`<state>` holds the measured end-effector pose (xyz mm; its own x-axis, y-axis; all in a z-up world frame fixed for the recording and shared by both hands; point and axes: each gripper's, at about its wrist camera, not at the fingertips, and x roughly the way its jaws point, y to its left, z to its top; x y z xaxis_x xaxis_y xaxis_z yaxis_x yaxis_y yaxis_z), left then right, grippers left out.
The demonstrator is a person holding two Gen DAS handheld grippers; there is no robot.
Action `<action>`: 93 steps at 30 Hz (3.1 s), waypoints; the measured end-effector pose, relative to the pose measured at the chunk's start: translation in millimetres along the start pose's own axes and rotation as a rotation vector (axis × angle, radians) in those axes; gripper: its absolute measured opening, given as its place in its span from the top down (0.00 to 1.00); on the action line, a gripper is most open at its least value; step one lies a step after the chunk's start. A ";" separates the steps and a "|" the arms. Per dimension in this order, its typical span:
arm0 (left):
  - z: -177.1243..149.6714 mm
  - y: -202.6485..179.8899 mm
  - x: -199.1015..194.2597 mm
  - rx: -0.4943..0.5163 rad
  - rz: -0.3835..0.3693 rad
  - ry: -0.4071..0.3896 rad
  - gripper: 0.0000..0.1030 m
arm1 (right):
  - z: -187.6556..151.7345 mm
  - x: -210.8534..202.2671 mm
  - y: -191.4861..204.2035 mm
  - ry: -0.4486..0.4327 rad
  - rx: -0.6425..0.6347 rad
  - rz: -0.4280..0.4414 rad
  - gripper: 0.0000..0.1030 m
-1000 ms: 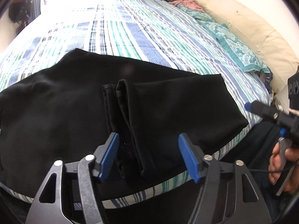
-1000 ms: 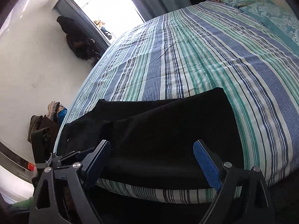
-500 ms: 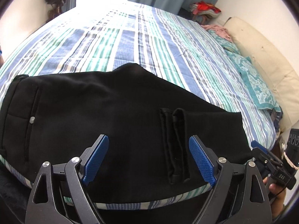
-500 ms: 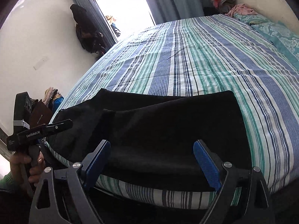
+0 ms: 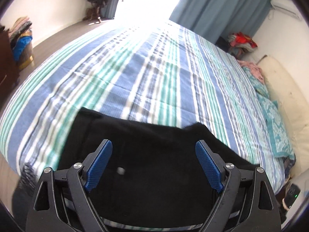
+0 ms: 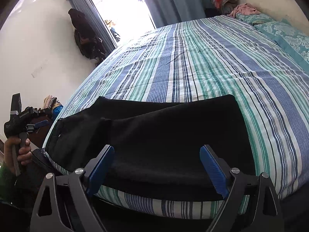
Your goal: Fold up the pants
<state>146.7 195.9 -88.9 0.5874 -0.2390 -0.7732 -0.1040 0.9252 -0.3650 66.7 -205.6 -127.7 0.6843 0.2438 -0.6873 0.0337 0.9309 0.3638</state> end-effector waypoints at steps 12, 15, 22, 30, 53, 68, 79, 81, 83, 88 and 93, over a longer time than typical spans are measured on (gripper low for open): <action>18.1 77.5 101.1 0.090 0.174 0.396 0.08 | 0.1 7.6 2.8 0.021 0.011 0.009 0.13; 9.7 93.4 131.2 0.005 0.131 0.464 0.00 | -1.1 8.7 5.9 0.029 -0.010 0.007 0.13; 1.7 86.2 129.5 -0.006 0.130 0.467 0.00 | -0.8 5.1 -2.9 0.009 0.023 0.008 0.13; -5.4 51.1 111.4 0.055 0.136 0.469 0.57 | 5.1 2.7 -9.2 -0.012 0.067 0.047 0.13; -57.3 -199.2 79.5 0.129 -0.184 0.432 0.73 | 9.7 -12.1 -42.5 -0.078 0.233 0.072 0.13; -90.1 -226.9 34.8 0.413 -0.147 0.202 0.20 | 6.0 -18.7 -57.2 -0.103 0.283 0.094 0.13; -103.4 -131.3 29.2 0.399 0.253 0.082 0.12 | -0.4 8.2 10.8 0.013 -0.033 0.078 0.13; -106.0 -133.5 28.8 0.401 0.256 0.076 0.12 | -4.0 10.9 20.3 0.025 -0.084 0.066 0.13; -105.7 -136.7 29.9 0.414 0.268 0.067 0.12 | -6.6 12.2 24.9 0.030 -0.107 0.059 0.13; -106.5 -137.7 34.3 0.418 0.282 0.061 0.12 | -7.8 14.4 24.0 0.041 -0.104 0.052 0.13; -104.0 -129.8 27.4 0.382 0.271 0.028 0.12 | -8.5 14.1 27.7 0.050 -0.119 0.071 0.13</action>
<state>92.8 38.6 -116.6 0.5570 0.0235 -0.8302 0.0549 0.9964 0.0650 71.1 -174.0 -132.6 0.6450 0.3206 -0.6937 -0.1022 0.9358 0.3374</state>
